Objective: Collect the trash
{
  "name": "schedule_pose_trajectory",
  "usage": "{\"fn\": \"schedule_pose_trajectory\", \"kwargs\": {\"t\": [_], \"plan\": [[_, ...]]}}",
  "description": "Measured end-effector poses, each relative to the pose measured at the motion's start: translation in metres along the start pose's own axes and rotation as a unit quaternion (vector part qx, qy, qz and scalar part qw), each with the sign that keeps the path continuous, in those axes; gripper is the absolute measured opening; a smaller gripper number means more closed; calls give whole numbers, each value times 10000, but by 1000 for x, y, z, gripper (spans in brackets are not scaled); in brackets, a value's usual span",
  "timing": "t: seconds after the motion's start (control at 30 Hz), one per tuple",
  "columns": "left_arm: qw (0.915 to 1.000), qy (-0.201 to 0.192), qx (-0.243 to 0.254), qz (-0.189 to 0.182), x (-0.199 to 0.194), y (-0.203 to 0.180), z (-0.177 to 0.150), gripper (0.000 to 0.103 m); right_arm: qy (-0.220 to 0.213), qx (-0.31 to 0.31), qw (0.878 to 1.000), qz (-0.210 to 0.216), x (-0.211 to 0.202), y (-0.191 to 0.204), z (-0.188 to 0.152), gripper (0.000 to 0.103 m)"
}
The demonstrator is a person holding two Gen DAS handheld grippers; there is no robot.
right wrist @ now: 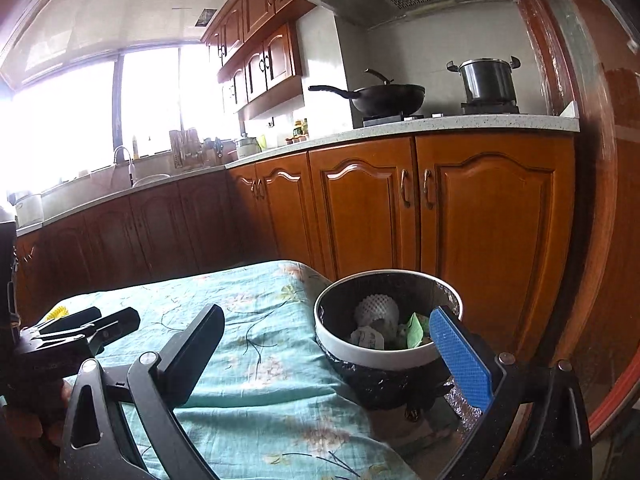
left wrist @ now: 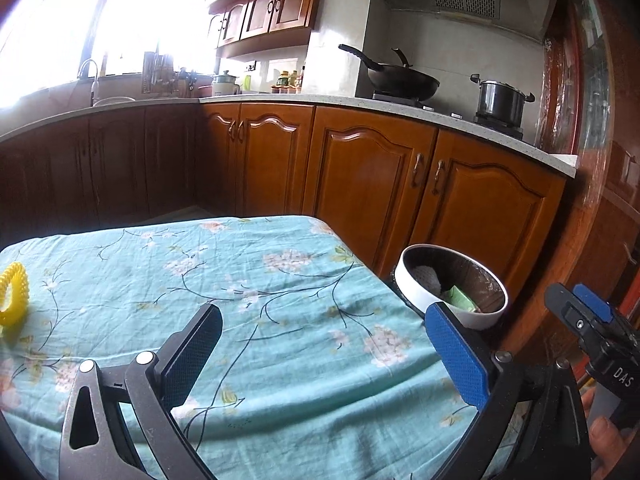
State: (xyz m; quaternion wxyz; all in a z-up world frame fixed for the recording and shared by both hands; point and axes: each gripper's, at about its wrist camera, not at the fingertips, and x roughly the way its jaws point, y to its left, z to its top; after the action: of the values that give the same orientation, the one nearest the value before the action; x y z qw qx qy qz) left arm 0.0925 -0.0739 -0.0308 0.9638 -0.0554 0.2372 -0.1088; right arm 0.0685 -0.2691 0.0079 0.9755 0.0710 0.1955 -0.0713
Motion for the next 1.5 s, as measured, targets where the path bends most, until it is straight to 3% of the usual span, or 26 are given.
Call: {"fn": "schedule_pose_trajectory", "kwargs": {"t": [0.8, 1.5], "plan": [[9986, -228, 414, 244, 4, 9, -13, 102, 81, 139, 9999, 48, 6, -1, -16, 103], [9975, -355, 604, 133, 6, 21, -14, 102, 60, 148, 9998, 150, 3, 1, -17, 103]]}}
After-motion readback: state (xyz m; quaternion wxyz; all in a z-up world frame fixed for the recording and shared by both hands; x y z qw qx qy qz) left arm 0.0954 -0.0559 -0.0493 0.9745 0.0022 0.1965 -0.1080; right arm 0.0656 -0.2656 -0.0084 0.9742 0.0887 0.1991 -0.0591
